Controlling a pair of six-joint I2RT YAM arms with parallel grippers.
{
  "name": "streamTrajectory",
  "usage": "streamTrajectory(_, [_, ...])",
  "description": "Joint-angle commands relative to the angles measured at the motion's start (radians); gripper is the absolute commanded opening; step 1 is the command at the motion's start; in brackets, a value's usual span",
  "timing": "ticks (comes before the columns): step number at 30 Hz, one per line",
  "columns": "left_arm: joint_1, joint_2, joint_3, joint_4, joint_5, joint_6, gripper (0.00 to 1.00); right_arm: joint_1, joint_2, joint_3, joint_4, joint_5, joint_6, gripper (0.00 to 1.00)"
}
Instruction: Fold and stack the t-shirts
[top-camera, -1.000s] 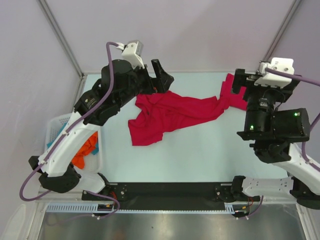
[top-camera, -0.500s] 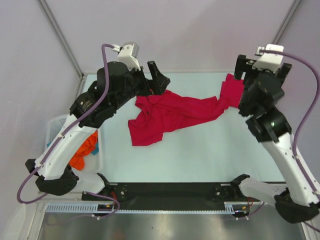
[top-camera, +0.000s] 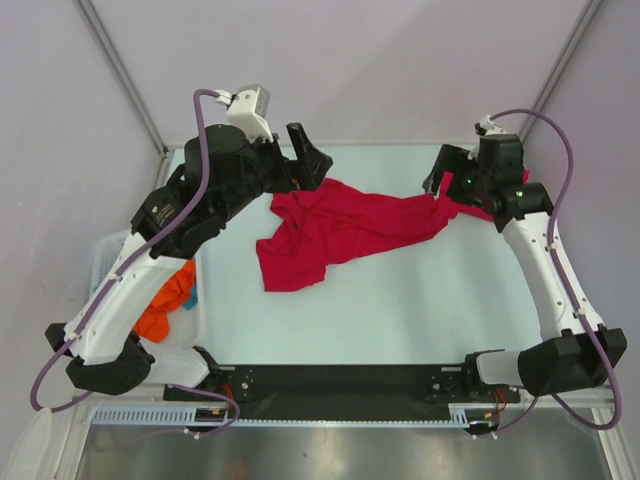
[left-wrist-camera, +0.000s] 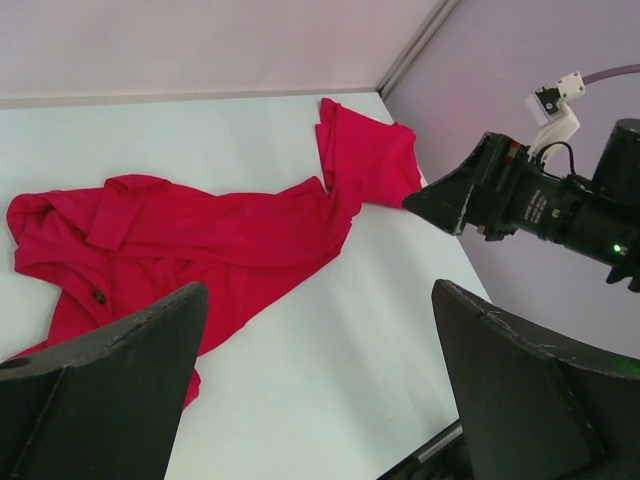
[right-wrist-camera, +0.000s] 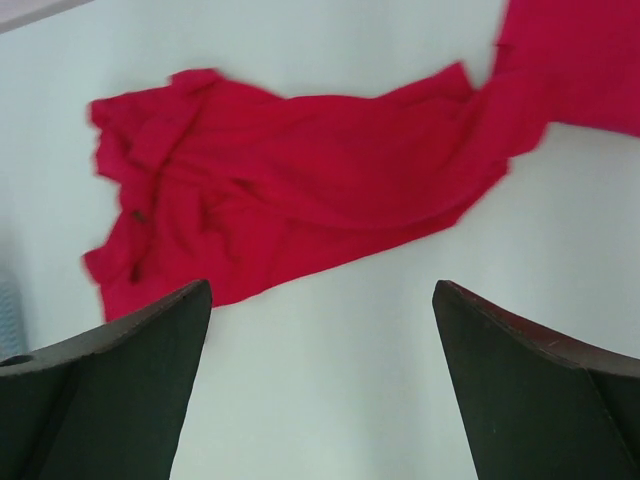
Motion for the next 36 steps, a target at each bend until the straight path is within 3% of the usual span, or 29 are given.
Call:
streamTrajectory(1, [0.017, 0.002, 0.0, 0.014, 0.003, 0.021, 1.0, 0.043, -0.096, 0.021, 0.08, -0.134, 0.091, 1.0])
streamTrajectory(5, [0.022, 0.01, 0.002, 0.016, 0.009, 0.019, 1.0, 0.058, -0.127, 0.012, 0.107, -0.067, 0.305, 1.0])
streamTrajectory(7, [0.022, 0.016, 0.003, 0.017, 0.015, 0.018, 1.0, 0.076, -0.144, -0.019, 0.146, -0.076, 0.327, 1.0])
streamTrajectory(12, [0.032, 0.028, -0.001, 0.02, 0.039, 0.015, 1.0, 0.211, -0.121, 0.004, 0.152, -0.058, 0.109, 1.0])
streamTrajectory(15, [0.083, 0.034, -0.027, 0.025, 0.124, -0.014, 1.0, 0.34, -0.142, -0.022, 0.183, 0.166, -0.016, 1.0])
streamTrajectory(18, [0.159, 0.037, -0.078, 0.039, 0.21, -0.053, 1.0, 0.348, -0.153, -0.091, 0.232, 0.296, -0.03, 1.0])
streamTrajectory(20, [0.216, 0.037, -0.121, 0.049, 0.27, -0.076, 1.0, 0.349, -0.127, -0.099, 0.211, 0.492, 0.068, 1.0])
streamTrajectory(23, [0.238, 0.039, -0.136, 0.048, 0.267, -0.07, 1.0, 0.354, -0.023, -0.051, 0.135, 0.659, 0.152, 1.0])
streamTrajectory(27, [0.259, 0.054, -0.121, 0.042, 0.283, -0.066, 1.0, 0.356, 0.117, 0.073, -0.049, 0.78, 0.358, 1.0])
streamTrajectory(30, [0.269, 0.056, -0.115, 0.034, 0.279, -0.06, 1.0, 0.343, 0.143, 0.061, -0.021, 0.665, 0.364, 1.0])
streamTrajectory(33, [0.273, 0.056, -0.109, 0.02, 0.265, -0.053, 1.0, 0.218, 0.065, -0.078, 0.121, 0.299, 0.352, 1.0])
streamTrajectory(34, [0.278, 0.057, -0.107, 0.014, 0.267, -0.05, 1.0, 0.161, 0.037, -0.155, 0.254, -0.01, 0.376, 1.0])
streamTrajectory(35, [0.281, 0.056, -0.107, 0.01, 0.268, -0.05, 1.0, -0.009, -0.022, -0.236, 0.369, -0.229, 0.436, 0.89])
streamTrajectory(36, [0.285, 0.059, -0.11, 0.007, 0.27, -0.048, 1.0, -0.085, -0.045, -0.46, 0.516, -0.409, 0.524, 0.82])
